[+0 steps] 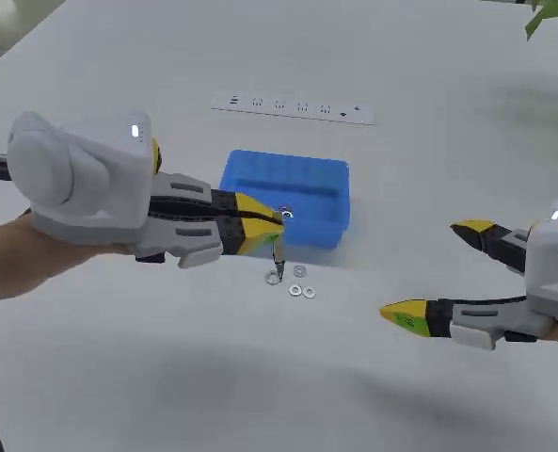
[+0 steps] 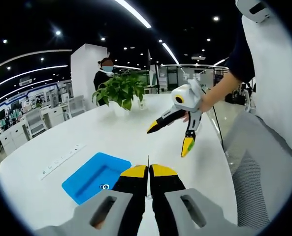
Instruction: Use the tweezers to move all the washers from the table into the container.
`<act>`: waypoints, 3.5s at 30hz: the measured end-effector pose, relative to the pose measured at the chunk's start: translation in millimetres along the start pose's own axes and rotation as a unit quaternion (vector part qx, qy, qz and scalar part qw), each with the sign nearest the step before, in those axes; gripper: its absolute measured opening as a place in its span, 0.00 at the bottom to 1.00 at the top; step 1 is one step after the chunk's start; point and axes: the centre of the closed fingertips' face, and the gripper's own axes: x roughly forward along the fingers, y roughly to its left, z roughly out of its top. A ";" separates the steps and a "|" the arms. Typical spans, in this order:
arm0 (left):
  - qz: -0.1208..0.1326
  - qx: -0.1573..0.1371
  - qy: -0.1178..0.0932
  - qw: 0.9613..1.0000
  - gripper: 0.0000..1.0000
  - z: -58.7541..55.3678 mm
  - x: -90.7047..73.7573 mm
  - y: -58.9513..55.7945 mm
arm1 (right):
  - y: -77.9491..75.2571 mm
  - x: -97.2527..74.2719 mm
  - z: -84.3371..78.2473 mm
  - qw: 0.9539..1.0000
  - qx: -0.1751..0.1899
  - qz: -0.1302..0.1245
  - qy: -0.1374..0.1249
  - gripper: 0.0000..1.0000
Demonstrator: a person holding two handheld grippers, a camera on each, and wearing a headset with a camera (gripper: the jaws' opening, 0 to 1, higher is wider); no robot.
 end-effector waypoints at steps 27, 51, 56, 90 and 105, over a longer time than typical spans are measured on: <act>-0.021 0.014 -0.001 1.000 0.05 -18.5 28.7 -3.2 | 3.9 -2.3 -20.0 0.999 0.044 -0.014 0.005 1.00; -0.038 0.007 0.011 0.999 0.05 -28.2 32.0 -7.2 | 10.3 -0.2 -30.0 0.997 0.074 -0.011 0.007 0.98; -0.065 0.026 0.034 0.997 0.05 -27.9 33.9 -7.8 | 40.5 19.7 -13.0 0.996 0.062 0.063 0.008 0.83; -0.121 0.004 0.072 0.990 0.05 -30.9 32.8 -7.8 | 97.9 100.7 23.8 0.961 -0.119 0.247 0.034 0.13; -0.103 -0.021 0.077 0.991 0.06 -34.5 36.6 -4.0 | 97.3 99.7 23.8 0.956 -0.153 0.246 0.037 0.09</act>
